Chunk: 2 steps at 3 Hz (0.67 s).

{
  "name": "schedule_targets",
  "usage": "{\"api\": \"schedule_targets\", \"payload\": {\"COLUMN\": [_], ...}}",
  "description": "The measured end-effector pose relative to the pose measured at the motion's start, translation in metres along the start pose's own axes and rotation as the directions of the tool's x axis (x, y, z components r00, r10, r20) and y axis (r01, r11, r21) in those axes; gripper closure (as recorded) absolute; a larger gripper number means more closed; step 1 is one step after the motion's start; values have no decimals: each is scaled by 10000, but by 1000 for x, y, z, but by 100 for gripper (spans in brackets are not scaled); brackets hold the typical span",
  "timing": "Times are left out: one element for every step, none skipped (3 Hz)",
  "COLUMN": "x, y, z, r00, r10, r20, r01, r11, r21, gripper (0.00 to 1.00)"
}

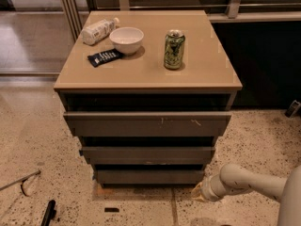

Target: Open bottom drawer

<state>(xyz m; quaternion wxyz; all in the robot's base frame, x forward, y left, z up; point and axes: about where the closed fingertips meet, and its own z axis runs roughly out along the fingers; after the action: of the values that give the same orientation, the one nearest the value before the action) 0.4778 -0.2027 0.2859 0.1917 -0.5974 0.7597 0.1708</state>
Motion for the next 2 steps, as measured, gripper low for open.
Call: {"api": "schedule_targets", "payload": {"x": [2,0], "y": [-2,-9], "z": [22,39], "r00": [9990,9938], "r10": [-214,-493], "r20": [388,994], "r01": [200,428], "r11": [9991,9969], "r21": [368,658], "gripper": [63,39]}}
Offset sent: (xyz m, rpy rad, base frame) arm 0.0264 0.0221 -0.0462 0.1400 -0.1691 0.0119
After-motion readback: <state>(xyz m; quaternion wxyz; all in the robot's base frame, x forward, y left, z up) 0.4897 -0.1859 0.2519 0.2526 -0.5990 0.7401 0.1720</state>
